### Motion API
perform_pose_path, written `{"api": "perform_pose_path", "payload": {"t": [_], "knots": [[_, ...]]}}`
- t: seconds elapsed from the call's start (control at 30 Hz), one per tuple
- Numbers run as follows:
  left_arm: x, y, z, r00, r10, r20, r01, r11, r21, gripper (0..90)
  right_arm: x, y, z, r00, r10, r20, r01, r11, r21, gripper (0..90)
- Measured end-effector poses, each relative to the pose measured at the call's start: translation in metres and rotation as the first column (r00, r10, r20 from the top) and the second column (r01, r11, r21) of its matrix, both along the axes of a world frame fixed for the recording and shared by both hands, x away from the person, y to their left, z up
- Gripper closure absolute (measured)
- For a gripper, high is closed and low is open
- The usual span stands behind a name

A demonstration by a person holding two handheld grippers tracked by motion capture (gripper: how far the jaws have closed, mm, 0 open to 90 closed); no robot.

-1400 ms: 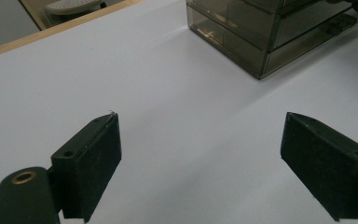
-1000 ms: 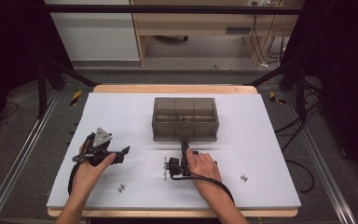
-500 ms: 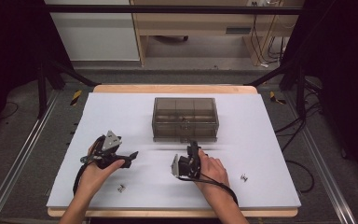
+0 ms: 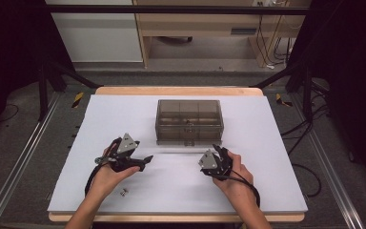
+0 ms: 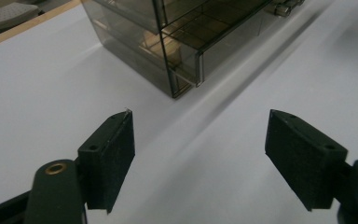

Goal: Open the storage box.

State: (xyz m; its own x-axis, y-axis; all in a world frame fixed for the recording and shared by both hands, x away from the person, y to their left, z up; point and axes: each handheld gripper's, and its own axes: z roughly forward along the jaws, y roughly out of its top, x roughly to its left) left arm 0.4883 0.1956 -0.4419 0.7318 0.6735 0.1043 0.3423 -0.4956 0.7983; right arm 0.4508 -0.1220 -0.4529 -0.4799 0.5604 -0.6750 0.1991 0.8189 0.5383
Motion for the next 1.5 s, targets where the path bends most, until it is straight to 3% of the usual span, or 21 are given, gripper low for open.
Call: {"api": "perform_pose_path", "payload": {"t": [0.13, 0.4, 0.5, 0.57, 0.67, 0.83, 1.0, 1.23, 1.5], "knots": [[0.007, -0.007, 0.003, 0.9999, -0.011, -0.007, 0.011, 0.9999, 0.008, 28.0, 0.005, -0.017, 0.004, 0.9987, -0.025, -0.045, 0.028, 0.9972, 0.069, 60.5], [0.019, -0.017, 0.008, 0.9992, -0.032, -0.023, 0.033, 0.999, 0.031, 34.6, 0.024, -0.051, 0.011, 0.99, 0.0, -0.141, 0.033, 0.9725, 0.23, 61.0], [0.024, -0.02, 0.007, 0.9988, -0.033, -0.035, 0.035, 0.9989, 0.033, 38.5, 0.033, -0.058, 0.011, 0.9833, 0.024, -0.18, 0.027, 0.9608, 0.276, 62.5], [0.027, -0.022, 0.006, 0.9983, -0.033, -0.047, 0.035, 0.999, 0.03, 41.1, 0.04, -0.063, 0.011, 0.9754, 0.048, -0.215, 0.024, 0.9482, 0.317, 64.1], [0.032, -0.024, 0.004, 0.9981, -0.031, -0.052, 0.033, 0.999, 0.03, 45.3, 0.047, -0.065, 0.011, 0.964, 0.082, -0.253, 0.011, 0.9387, 0.344, 66.1], [0.035, -0.027, 0.002, 0.9987, -0.028, -0.043, 0.029, 0.9992, 0.027, 54.2, 0.055, -0.067, 0.011, 0.9529, 0.1, -0.286, 0.013, 0.9301, 0.367, 71.5], [0.037, -0.029, 0.0, 0.9986, -0.028, -0.045, 0.03, 0.999, 0.032, 64.7, 0.06, -0.067, 0.009, 0.9443, 0.106, -0.312, 0.019, 0.9283, 0.371, 75.2], [0.037, -0.033, -0.003, 0.9977, -0.034, -0.059, 0.037, 0.9983, 0.045, 74.9, 0.061, -0.068, 0.009, 0.9386, 0.113, -0.326, 0.019, 0.926, 0.377, 78.4], [0.034, -0.033, -0.004, 0.9981, -0.027, -0.056, 0.031, 0.9976, 0.062, 79.7, 0.06, -0.07, 0.01, 0.9303, 0.127, -0.344, 0.022, 0.9165, 0.4, 78.8]]}}
